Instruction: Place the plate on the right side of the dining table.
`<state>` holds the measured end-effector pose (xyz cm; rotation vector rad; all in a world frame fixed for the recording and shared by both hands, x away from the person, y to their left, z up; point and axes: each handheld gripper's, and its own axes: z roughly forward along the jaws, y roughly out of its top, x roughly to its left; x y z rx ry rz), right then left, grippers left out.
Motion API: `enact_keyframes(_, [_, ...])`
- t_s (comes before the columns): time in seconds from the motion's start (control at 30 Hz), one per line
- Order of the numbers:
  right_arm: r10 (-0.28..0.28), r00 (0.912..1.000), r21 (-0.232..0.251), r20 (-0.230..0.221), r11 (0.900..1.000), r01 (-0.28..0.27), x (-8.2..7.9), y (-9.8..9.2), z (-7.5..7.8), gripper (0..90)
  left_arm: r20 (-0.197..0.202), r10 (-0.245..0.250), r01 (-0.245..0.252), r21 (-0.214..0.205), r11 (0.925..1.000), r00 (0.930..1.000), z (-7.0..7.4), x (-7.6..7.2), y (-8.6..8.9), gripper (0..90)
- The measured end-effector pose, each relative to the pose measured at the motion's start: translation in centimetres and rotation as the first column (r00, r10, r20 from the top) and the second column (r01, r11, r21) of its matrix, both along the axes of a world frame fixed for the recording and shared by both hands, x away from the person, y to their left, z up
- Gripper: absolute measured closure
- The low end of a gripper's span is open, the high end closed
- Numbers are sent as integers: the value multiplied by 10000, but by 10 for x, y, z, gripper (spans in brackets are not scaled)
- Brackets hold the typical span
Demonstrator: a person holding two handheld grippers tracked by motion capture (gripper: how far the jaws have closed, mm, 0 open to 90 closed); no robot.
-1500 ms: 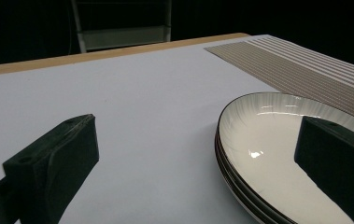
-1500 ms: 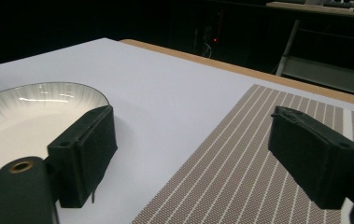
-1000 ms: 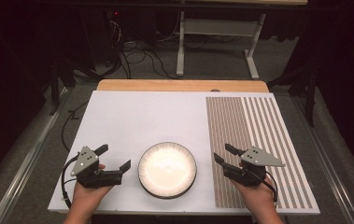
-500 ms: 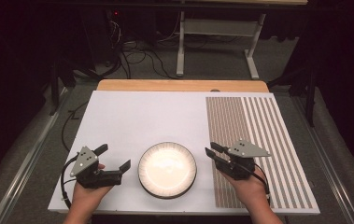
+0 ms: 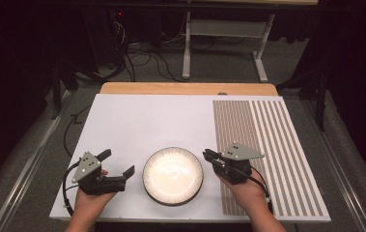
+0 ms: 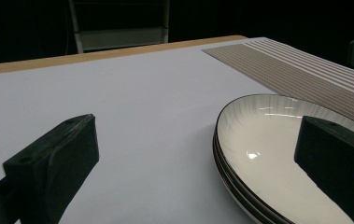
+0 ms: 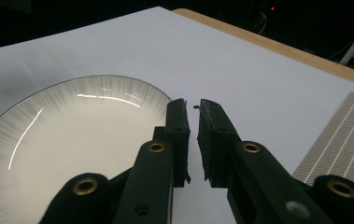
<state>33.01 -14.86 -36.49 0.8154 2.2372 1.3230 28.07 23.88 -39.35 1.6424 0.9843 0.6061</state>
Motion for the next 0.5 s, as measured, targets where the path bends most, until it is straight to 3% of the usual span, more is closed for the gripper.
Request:
enact_keyframes(0.23, [386, 9991, -372, -185, 9985, -393, -4, 2, -7, 900, -66, -11, 11, -13, 10000, 10000, 1, 0, 0, 5])
enact_keyframes(0.5, [617, 9960, -445, -650, 9969, -647, -7, -1, -12, 900, 47, 19, -19, -49, 10000, 10000, 1, -1, 0, 5])
